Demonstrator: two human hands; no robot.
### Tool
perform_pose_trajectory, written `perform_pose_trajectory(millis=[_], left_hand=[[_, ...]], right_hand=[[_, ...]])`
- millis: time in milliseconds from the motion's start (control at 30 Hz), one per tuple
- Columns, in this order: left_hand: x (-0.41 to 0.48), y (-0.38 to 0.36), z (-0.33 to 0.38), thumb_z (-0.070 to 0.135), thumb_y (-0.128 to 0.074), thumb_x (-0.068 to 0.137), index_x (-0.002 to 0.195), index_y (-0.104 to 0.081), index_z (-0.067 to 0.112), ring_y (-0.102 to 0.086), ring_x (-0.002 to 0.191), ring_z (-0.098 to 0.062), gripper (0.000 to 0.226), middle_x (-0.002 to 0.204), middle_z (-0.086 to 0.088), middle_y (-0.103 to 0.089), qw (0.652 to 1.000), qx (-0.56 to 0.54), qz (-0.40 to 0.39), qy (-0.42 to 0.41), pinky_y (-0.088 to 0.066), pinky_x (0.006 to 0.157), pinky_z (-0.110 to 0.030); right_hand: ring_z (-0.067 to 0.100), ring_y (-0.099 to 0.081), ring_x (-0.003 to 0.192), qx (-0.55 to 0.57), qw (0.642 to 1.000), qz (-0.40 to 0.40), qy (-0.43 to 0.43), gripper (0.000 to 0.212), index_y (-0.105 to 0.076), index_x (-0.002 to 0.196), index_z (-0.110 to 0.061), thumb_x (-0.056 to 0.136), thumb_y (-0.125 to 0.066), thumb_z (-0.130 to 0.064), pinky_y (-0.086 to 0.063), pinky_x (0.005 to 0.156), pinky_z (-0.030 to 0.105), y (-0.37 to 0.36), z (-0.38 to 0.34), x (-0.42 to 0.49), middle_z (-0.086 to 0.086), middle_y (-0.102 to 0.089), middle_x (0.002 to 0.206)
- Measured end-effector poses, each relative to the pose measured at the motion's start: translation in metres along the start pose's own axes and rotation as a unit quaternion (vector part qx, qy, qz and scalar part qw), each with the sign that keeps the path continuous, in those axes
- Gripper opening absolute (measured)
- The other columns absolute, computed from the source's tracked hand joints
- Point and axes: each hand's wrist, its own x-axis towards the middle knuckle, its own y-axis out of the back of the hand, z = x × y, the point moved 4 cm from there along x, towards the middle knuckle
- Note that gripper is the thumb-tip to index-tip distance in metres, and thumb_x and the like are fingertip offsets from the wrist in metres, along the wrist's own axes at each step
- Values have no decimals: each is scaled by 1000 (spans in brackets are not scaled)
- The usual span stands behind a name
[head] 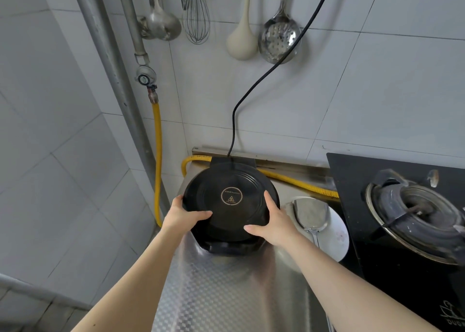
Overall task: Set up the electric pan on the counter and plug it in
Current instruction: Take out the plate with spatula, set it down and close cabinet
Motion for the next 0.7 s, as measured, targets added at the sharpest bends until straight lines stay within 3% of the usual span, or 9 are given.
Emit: perform_pose_trajectory(millis=[167, 267, 467, 700], left_hand=[[20, 7, 41, 39, -79, 72, 150, -19, 23, -37, 137, -33, 100, 154, -8, -32, 995, 77, 30, -59, -40, 105, -49], [37, 5, 58, 41, -76, 75, 150, -21, 21, -35, 138, -31, 96, 155, -8, -31, 992, 96, 16, -75, -38, 107, -47], [50, -10, 46, 40, -76, 75, 150, -18, 25, -40, 133, -32, 96, 149, -8, -35, 993, 79, -80, -18, -39, 105, -46], [54, -7, 40, 32, -79, 73, 146, -26, 25, -47, 125, -33, 91, 141, -9, -43, 995, 57, -79, 6, -46, 102, -48]], right_hand=[[30, -31, 143, 46, 998, 33, -24, 111, 4, 153, -35, 74, -69, -61, -34, 114, 44, 21, -2, 27, 4, -23, 161], [29, -30, 144, 33, 999, 29, -25, 105, 0, 155, -29, 79, -66, -58, -33, 113, 44, 30, -12, 48, 1, -23, 161], [26, -28, 145, -4, 1000, 5, -12, 101, -4, 155, -26, 81, -68, -51, -33, 113, 42, 30, -15, 75, 0, -21, 161], [27, -29, 145, -23, 1000, 16, 2, 101, -4, 155, -26, 81, -69, -49, -34, 112, 41, 26, -12, 77, 1, -21, 161]])
